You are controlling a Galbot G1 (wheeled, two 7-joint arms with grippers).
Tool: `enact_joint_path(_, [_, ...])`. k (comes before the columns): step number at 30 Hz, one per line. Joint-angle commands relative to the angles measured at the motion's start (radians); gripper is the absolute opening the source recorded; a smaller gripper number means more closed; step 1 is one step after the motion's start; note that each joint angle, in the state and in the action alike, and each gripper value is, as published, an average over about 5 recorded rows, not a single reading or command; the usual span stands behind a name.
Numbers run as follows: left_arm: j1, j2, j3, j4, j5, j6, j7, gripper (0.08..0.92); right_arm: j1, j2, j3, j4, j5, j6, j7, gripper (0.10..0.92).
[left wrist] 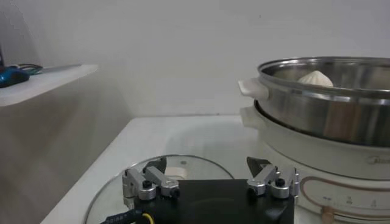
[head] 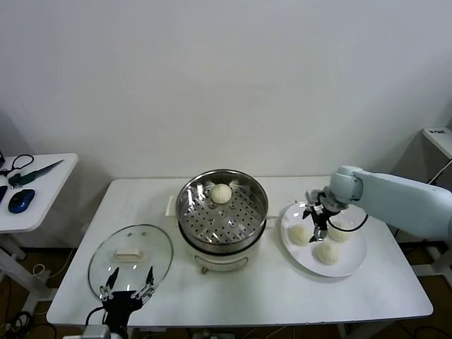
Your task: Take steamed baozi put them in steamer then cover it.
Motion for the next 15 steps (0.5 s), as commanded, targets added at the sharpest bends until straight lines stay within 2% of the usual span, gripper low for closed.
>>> enact_joint_path(1, [0.001, -0.001, 0.0, 0.001, 0.005, 0.0, 0.0, 0.823, -0.106, 0.03, 0.09, -0.06, -0.021, -0.03, 0.023, 0.823])
enact_joint_path(7, [0.0, -0.001, -0.001, -0.003, 0.006, 0.003, -0.001, 0.823, -0.103, 0.034, 0.108, -0.066, -0.014, -0.032, 0.03, 0.813])
enact_joint_path(15, [0.002, -0.001, 0.0, -0.008, 0.01, 0.004, -0.002, 0.823, -0.063, 0.011, 0.095, -0.028, 0.05, -0.036, 0.003, 0.708])
